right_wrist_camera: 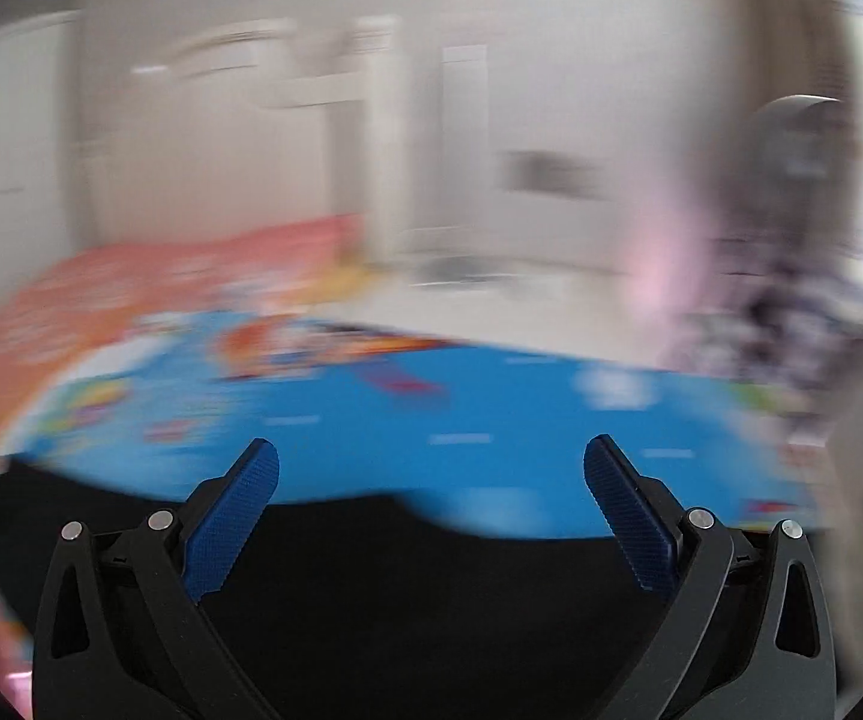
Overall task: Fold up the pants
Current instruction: 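Grasp the folded sweatpants edge again with the left tool while the right tool repositions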
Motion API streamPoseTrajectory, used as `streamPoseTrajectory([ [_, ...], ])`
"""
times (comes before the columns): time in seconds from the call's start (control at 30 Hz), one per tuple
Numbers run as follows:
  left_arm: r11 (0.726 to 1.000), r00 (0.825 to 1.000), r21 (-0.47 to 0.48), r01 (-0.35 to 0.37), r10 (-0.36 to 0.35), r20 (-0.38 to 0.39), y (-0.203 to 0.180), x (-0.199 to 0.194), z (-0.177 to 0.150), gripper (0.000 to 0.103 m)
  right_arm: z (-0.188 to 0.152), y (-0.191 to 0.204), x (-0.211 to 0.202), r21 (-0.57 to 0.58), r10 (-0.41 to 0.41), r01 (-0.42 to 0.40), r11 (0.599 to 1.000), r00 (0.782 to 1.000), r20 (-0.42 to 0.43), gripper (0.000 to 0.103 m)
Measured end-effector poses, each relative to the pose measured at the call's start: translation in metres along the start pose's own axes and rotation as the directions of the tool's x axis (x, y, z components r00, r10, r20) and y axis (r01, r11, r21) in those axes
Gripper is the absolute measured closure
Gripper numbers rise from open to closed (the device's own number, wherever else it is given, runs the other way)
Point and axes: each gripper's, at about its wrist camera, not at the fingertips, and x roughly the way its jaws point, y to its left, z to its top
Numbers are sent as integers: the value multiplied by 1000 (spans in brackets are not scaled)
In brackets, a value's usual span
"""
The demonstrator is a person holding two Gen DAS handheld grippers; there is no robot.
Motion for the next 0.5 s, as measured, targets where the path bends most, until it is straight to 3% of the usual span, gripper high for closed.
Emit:
streamPoseTrajectory([
  [0.03,998,1000,-49,31,-31,-2,10,3,-5,23,-1,36,10,-28,121,-122,992,992,-37,5],
  [0.13,998,1000,-60,16,-16,6,12,1,-7,23,-13,109,36,-68,250,-262,963,957,-144,5],
  [0.27,998,1000,-60,-3,2,-9,11,7,-6,17,-46,186,66,-163,243,-286,944,940,-241,5],
  [0.37,996,1000,-83,-20,18,-24,10,2,-1,18,-74,204,76,-148,283,-337,930,912,-296,5],
  [0.4,995,999,-89,-37,36,-22,8,-6,2,24,-82,211,78,-149,293,-350,925,906,-306,5],
  [0.5,995,997,-80,-61,64,39,-2,-46,11,29,-101,215,86,-169,279,-353,920,895,-348,5],
])
